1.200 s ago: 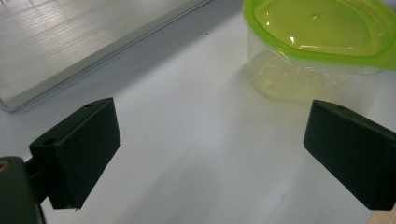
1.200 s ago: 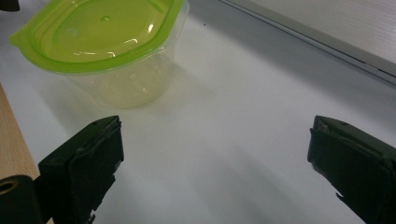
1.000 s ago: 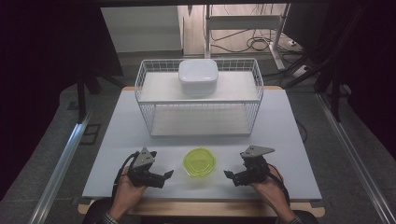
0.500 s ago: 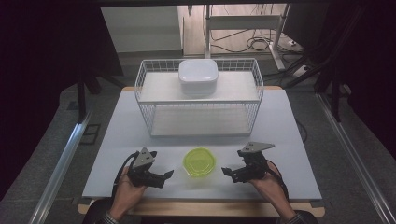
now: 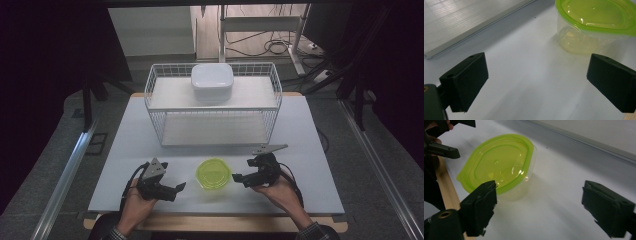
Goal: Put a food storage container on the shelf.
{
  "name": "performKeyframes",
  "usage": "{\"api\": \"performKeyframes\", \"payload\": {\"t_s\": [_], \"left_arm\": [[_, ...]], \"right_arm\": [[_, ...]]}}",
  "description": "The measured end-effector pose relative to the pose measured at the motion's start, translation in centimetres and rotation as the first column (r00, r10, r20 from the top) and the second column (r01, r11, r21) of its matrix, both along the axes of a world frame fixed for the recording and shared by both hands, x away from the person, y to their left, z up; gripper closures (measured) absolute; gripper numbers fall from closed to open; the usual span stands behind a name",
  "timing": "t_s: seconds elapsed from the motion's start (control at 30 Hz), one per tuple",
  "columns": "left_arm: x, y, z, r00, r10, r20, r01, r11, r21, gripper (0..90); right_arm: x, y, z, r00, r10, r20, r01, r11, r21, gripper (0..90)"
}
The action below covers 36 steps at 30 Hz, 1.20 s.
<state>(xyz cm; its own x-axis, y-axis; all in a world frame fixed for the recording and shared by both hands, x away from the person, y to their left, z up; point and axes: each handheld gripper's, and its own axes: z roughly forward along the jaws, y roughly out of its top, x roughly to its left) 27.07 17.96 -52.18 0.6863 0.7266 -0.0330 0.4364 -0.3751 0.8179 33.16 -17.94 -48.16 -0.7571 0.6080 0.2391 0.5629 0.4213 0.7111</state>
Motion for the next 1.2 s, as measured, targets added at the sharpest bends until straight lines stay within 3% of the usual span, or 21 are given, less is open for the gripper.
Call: {"api": "performKeyframes", "payload": {"t_s": [0.23, 0.43, 0.63, 0.93, 1.03, 1.07, 1.13, 1.17, 1.2], "left_arm": [[0.0, -0.1, -0.1, 1.0, -0.001, -0.003, 0.001, 1.0, 0.008, 3.6], [0.0, -0.1, -0.1, 1.0, -0.001, -0.007, 0.001, 1.0, 0.009, 3.8], [0.0, -0.1, -0.1, 1.0, -0.002, -0.007, 0.002, 0.9999, 0.015, 3.9], [0.0, -0.2, -0.1, 1.0, -0.005, -0.008, 0.006, 0.9997, 0.023, 4.2], [-0.1, -0.2, -0.2, 0.9999, -0.008, -0.007, 0.008, 0.9995, 0.029, 4.3], [-0.1, -0.2, -0.2, 0.9999, -0.008, -0.007, 0.008, 0.9995, 0.029, 4.3], [-0.1, -0.2, -0.2, 0.9999, -0.009, -0.007, 0.009, 0.9995, 0.031, 4.3], [-0.1, -0.2, -0.1, 0.9999, -0.01, -0.005, 0.01, 0.9994, 0.033, 4.4], [-0.1, -0.2, -0.1, 0.9999, -0.01, -0.005, 0.01, 0.9994, 0.033, 4.4]], "right_arm": [[1.0, 0.9, 0.4, 0.9994, 0.012, -0.032, -0.012, 1.0, 0.009, 26.8], [2.5, 1.3, 0.3, 0.9933, 0.005, -0.115, 0.002, 0.998, 0.057, 38.3], [3.4, 1.6, 0.0, 0.9879, 0.016, -0.154, -0.004, 0.997, 0.082, 46.2], [4.7, 2.3, -0.8, 0.9669, 0.048, -0.251, -0.016, 0.992, 0.126, 58.2], [5.3, 2.4, -1.3, 0.9526, 0.058, -0.299, -0.011, 0.987, 0.159, 62.5], [5.3, 2.4, -1.3, 0.9526, 0.058, -0.299, -0.011, 0.987, 0.159, 62.5], [5.6, 2.3, -1.6, 0.9414, 0.069, -0.33, -0.007, 0.983, 0.186, 64.5], [5.8, 2.4, -1.8, 0.931, 0.074, -0.357, -0.001, 0.98, 0.2, 66.9], [5.8, 2.4, -1.8, 0.931, 0.074, -0.357, -0.001, 0.98, 0.2, 66.9]]}}
